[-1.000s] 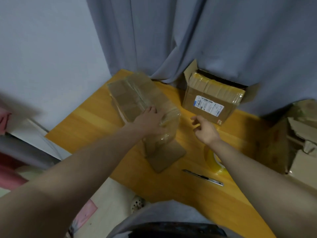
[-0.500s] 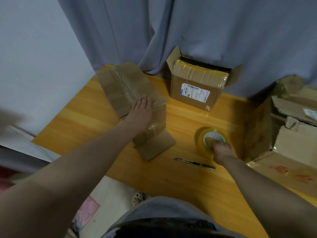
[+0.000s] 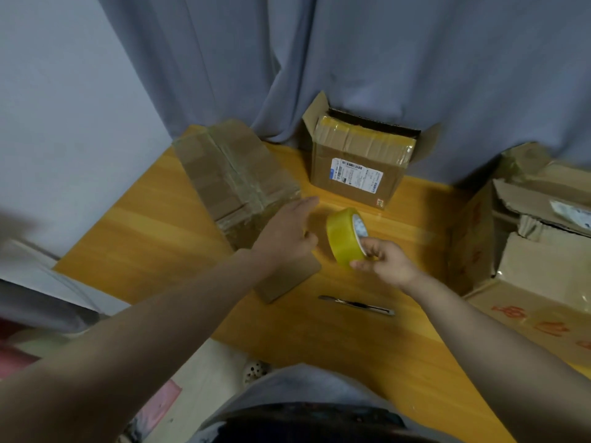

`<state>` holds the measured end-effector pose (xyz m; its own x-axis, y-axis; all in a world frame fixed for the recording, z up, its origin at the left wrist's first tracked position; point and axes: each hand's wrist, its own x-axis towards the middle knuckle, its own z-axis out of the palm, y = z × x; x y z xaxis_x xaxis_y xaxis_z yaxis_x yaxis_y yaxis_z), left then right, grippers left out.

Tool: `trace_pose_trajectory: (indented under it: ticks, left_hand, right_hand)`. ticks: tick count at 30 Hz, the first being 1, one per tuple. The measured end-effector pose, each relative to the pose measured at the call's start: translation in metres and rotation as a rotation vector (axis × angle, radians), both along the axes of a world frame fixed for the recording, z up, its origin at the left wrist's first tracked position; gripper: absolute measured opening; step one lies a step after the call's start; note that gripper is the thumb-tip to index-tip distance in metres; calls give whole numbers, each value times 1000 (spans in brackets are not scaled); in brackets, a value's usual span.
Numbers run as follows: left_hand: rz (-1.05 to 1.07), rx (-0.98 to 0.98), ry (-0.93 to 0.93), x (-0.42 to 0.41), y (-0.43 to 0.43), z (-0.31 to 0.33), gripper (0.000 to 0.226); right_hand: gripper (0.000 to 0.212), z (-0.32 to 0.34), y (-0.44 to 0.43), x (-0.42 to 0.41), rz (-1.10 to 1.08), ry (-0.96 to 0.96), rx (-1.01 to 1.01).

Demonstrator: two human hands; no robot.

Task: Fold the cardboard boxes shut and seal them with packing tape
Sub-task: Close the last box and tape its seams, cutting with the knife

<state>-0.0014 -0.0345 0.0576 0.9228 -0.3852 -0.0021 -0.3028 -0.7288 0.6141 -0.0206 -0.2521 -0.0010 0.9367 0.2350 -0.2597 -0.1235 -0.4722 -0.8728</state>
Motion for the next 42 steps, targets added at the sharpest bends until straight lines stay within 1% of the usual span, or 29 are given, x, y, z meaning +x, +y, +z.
trace_pose_trajectory:
  ticks: [2, 3, 5, 7, 10, 13, 16, 19, 21, 23, 26, 28, 31, 33, 35, 37, 38, 39, 40, 41, 42]
  left_hand:
    - [23, -118, 163, -1, -7, 0, 79]
    - [20, -139, 183, -1, -10, 0, 86]
    - [-7, -145, 154, 1, -11, 0, 91]
    - [-19, -159, 99, 2, -8, 1, 87]
    - [15, -248, 19, 3, -2, -2, 72]
    - [54, -314, -38, 1, -4, -3, 60]
    - [100, -350, -40, 0, -8, 0, 58]
    - [141, -418, -57, 1, -12, 7, 64]
    - [231, -463, 31, 5, -14, 16, 54]
    - [273, -409, 80, 15, -14, 21, 47]
    - [272, -319, 142, 24, -14, 30, 39]
    - [277, -313, 160, 28, -14, 33, 29]
    - [317, -363, 175, 32, -11, 35, 18]
    - [345, -333, 130, 34, -9, 34, 15]
    - [320, -200, 30, 36, -10, 35, 17]
    - [298, -47, -29, 38, -10, 39, 24]
    - [297, 17, -36, 40, -8, 42, 28]
    - [302, 53, -33, 43, -4, 44, 32]
    - [316, 52, -23, 46, 0, 47, 35]
    - [341, 14, -1, 48, 4, 51, 37]
    - [377, -52, 30, 50, 8, 55, 38]
  right_hand:
    - [29, 11, 14, -2, 16, -10, 110]
    - [27, 15, 20, -2, 10, -9, 172]
    - [23, 21, 29, -3, -3, -19, 260]
    - [20, 25, 35, -3, -17, -19, 328]
    - [27, 33, 40, -2, -39, 7, 423]
    - [26, 40, 41, 0, -66, 19, 478]
    - [33, 46, 40, 2, -53, 27, 502]
    - [40, 50, 37, 3, -27, 37, 499]
    - [44, 50, 35, 3, -15, 50, 486]
    - [45, 50, 33, 3, 5, 48, 459]
    - [47, 52, 31, 7, 16, 36, 440]
    - [48, 53, 30, 10, 34, 29, 418]
    - [47, 55, 27, 14, 73, 31, 376]
    - [43, 59, 24, 16, 99, 34, 347]
    - [33, 63, 22, 20, 129, 45, 317]
    - [21, 69, 21, 25, 139, 95, 279]
    - [26, 71, 21, 27, 121, 131, 271]
    - [35, 74, 21, 31, 83, 154, 280]
    - [43, 78, 21, 35, 36, 158, 296]
    - [47, 83, 21, 38, -8, 146, 312]
    - [46, 90, 21, 42, -25, 132, 318]
